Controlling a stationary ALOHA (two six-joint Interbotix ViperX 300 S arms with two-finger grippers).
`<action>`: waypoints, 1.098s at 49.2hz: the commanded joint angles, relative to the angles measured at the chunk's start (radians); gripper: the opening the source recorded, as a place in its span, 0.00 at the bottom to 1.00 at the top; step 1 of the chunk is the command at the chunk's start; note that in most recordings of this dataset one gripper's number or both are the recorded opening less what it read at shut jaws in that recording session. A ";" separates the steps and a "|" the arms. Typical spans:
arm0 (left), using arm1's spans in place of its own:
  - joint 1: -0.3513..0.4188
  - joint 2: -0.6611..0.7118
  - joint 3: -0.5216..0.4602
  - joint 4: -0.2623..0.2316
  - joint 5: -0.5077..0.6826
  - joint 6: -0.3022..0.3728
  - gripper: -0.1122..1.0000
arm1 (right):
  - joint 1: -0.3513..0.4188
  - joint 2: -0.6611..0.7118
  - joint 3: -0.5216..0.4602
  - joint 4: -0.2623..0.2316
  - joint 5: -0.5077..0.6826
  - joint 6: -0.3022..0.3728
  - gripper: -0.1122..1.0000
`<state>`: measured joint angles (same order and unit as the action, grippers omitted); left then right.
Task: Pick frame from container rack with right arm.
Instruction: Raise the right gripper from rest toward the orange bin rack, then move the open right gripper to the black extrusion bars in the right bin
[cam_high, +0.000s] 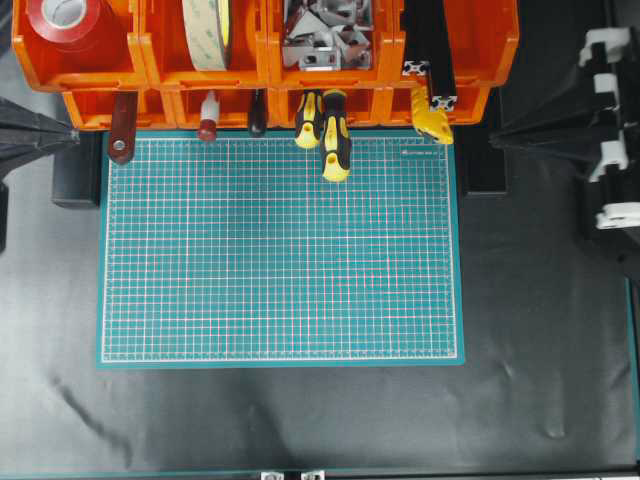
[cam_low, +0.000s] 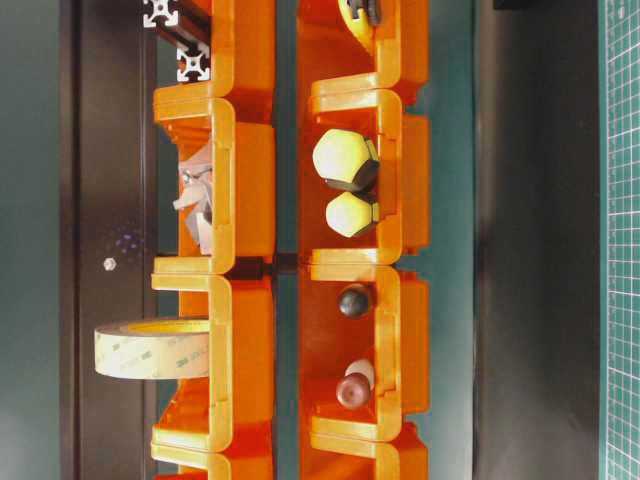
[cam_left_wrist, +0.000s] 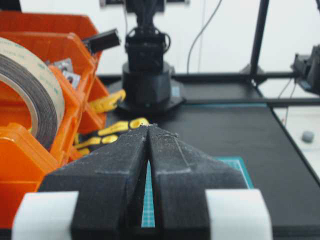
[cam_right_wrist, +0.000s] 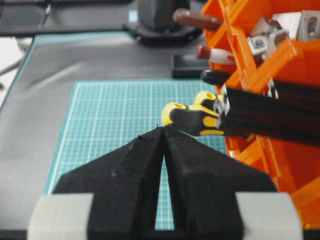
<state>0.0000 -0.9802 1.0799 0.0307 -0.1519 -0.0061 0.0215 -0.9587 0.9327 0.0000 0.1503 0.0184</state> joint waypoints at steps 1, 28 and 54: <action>0.002 0.011 -0.040 0.003 0.020 -0.002 0.11 | 0.021 0.025 -0.129 -0.005 0.195 0.000 0.11; -0.002 0.023 -0.041 0.003 0.023 -0.005 0.11 | 0.245 0.407 -0.657 -0.186 0.973 0.020 0.11; -0.014 0.055 -0.038 0.003 0.020 -0.035 0.11 | 0.612 0.738 -0.689 -1.015 1.471 0.305 0.11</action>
<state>-0.0092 -0.9419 1.0692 0.0307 -0.1243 -0.0337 0.5937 -0.2562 0.2362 -0.9035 1.5616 0.3037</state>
